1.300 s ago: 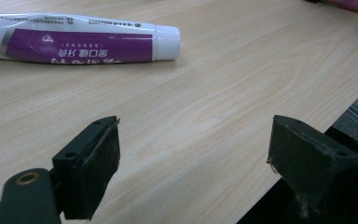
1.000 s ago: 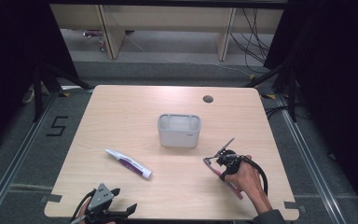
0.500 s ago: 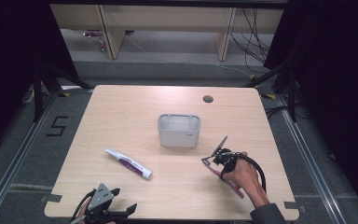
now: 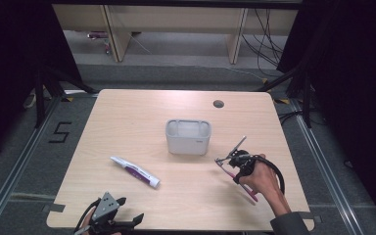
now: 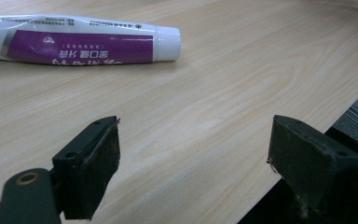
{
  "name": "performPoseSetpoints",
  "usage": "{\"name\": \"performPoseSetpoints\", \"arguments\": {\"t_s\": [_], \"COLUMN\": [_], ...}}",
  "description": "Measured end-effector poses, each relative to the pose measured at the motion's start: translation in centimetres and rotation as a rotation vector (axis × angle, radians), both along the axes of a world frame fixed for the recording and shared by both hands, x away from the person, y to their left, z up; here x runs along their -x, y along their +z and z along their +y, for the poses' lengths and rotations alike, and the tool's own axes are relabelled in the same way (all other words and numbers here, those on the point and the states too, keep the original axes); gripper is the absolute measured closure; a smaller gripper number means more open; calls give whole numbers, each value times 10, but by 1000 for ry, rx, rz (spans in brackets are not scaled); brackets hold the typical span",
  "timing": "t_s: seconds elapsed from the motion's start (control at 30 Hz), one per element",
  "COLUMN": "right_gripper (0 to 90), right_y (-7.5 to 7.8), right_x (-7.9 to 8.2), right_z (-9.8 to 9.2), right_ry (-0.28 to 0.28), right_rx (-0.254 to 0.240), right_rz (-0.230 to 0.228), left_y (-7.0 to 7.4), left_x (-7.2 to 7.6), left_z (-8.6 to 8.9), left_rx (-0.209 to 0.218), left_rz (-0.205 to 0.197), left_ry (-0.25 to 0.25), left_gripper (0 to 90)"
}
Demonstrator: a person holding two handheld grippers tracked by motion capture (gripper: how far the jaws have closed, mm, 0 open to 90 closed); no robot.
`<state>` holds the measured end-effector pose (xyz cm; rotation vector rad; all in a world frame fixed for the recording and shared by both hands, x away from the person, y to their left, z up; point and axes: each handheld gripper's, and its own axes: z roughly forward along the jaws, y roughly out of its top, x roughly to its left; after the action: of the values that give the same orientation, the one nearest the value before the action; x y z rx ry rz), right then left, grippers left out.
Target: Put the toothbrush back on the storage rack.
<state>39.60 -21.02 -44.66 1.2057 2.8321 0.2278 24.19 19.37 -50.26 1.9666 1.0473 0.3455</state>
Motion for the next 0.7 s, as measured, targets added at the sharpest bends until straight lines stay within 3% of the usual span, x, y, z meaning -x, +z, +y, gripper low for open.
{"name": "performPoseSetpoints", "arguments": {"t_s": [0.1,0.3,0.47,0.53,0.6,0.7], "right_gripper": [828,828,828,828,828,828], "right_y": [9,23,33,37,40,45], "right_x": [0,1,0,1,0,-1], "right_z": [-6,-17,-25,-26,-27,-27], "right_ry": [-19,-80,-81,-92,-90,-93], "right_rx": [-50,-159,-234,-264,-284,-318], "right_rz": [-41,-104,-167,-186,-213,-237], "left_y": [-2,-2,-1,-2,-1,-2], "left_x": [0,0,-1,-1,-1,-1], "left_z": [-1,-1,0,-1,0,-1], "left_rx": [25,18,7,24,8,30], "left_rz": [-6,-2,-1,-3,-2,-2], "left_ry": [1,9,-5,7,-5,10], "left_gripper": [161,161,161,161,161,161]}}
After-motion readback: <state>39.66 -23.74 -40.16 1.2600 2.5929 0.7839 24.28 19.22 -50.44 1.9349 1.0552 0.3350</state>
